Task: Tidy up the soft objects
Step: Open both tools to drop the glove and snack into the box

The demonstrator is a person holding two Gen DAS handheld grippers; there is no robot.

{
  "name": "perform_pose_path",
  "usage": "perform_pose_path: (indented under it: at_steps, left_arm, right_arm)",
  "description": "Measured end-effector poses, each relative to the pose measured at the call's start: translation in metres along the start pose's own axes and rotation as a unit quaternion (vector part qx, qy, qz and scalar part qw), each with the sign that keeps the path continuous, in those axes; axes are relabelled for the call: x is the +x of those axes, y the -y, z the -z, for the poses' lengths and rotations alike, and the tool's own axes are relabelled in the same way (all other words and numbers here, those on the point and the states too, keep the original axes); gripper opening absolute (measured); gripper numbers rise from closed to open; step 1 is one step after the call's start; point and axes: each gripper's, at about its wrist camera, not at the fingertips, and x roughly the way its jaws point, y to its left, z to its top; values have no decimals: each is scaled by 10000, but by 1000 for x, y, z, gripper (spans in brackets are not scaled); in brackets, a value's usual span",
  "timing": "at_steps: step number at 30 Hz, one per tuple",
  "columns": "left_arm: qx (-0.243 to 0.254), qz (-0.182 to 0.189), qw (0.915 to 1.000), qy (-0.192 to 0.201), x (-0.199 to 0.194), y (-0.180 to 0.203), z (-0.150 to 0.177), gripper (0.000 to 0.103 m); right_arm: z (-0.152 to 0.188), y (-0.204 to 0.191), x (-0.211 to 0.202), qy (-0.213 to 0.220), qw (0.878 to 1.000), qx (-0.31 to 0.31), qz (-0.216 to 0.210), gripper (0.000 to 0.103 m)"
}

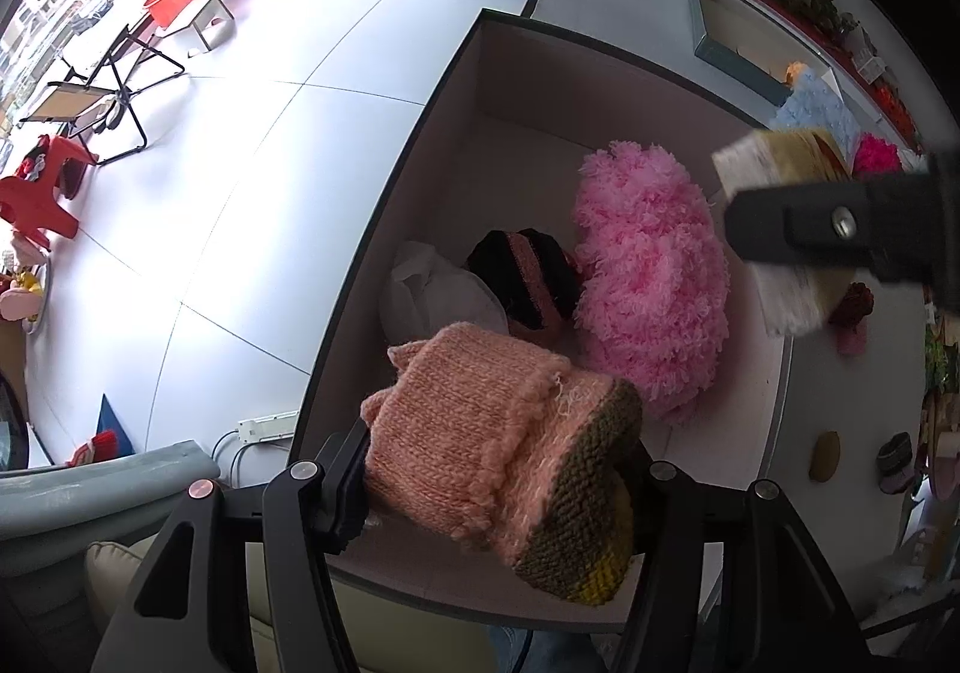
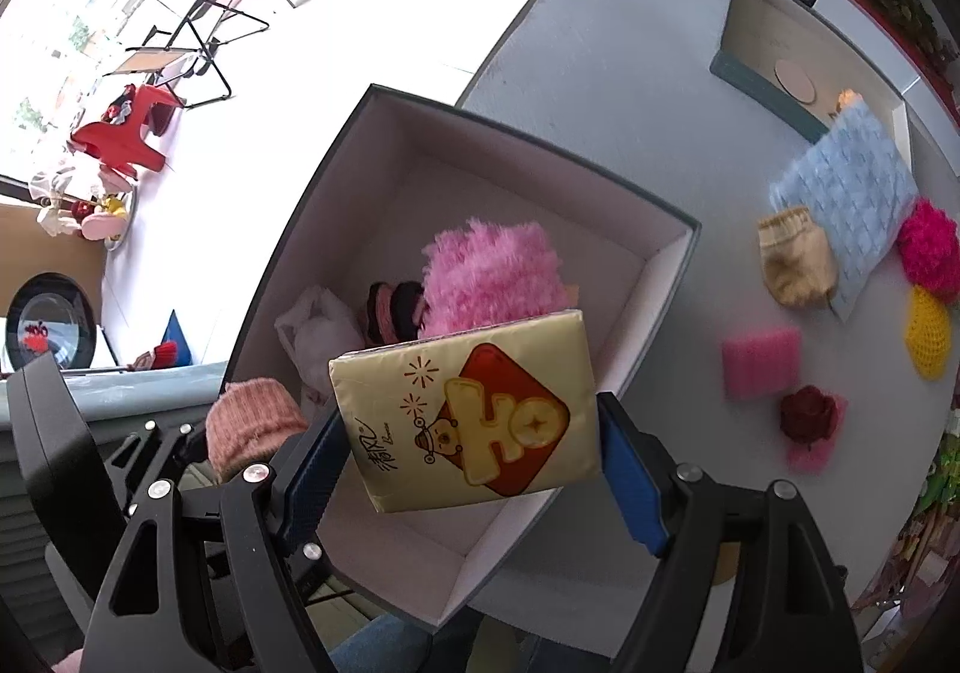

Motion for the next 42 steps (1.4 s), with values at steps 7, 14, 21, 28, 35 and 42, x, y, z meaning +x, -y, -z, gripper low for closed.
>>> perform_pose_path:
  at_steps: [7,14,21,28,35,42]
  left_arm:
    - [23,-3,10000,-72,5,4,-2,62]
    - [9,-24,9999,-118,9,4,-4,62]
    - [-138,-66,9998,-153,11,-1,-3,62]
    - [-169,-67,9996,-218,16,-2,-3,62]
    - [-204,-32,9994,-264,20,-3,-4,62]
    - [-165,-92,9998,-59,14,-1,-3,81]
  right_arm:
    - [-17,-4,6,-21,10000,32,-49,82]
    - [-33,-9,14,-27,10000,-54,-30,82]
    - [-49,-20,23,-7,9997,-246,7,82]
    - [-59,-26,35,-95,9996,-278,3,82]
    - [-62,-32,43,-175,9993,-340,52,82]
    - [-63,-41,46,-204,9989,-410,-37,86]
